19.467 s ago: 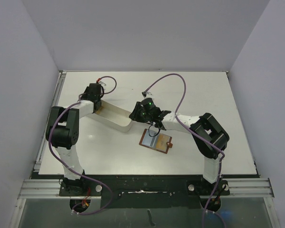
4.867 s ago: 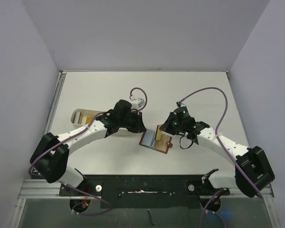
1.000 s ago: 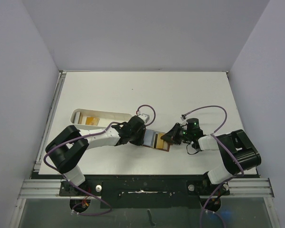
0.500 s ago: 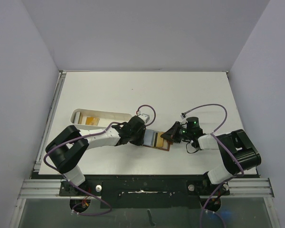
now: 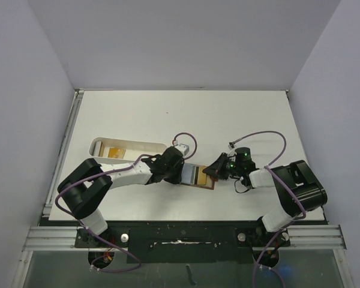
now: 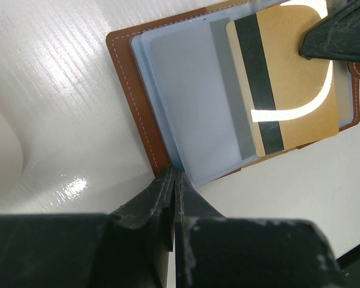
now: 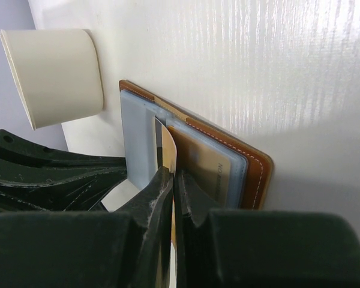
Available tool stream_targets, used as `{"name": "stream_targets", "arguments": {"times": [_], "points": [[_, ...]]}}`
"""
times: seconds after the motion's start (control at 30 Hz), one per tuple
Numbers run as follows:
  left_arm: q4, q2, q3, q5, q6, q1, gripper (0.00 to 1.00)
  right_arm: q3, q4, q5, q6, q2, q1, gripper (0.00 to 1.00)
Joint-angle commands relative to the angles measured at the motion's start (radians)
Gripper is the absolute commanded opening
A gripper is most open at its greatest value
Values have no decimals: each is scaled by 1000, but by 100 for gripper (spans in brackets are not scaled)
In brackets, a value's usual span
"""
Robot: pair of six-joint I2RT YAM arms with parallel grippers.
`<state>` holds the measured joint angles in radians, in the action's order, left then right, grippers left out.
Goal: Put the credit cards into the card holder
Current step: Insert the credit card into the card holder.
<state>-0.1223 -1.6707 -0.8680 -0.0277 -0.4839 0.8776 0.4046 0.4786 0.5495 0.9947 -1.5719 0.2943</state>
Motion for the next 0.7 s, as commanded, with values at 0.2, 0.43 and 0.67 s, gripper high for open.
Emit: {"name": "stream_targets", "arguments": {"times": [0.2,0.43,0.67], "points": [[21,-29,-5,16,9,18,0,27,21,-86,-39,-41,20,0],[25,-24,-10,25,2,21,0,32,34,-103,-27,-54,43,0],[36,-21,-9,25,-16,24,0,66,-60,-118,-52,-33,51,15]]}}
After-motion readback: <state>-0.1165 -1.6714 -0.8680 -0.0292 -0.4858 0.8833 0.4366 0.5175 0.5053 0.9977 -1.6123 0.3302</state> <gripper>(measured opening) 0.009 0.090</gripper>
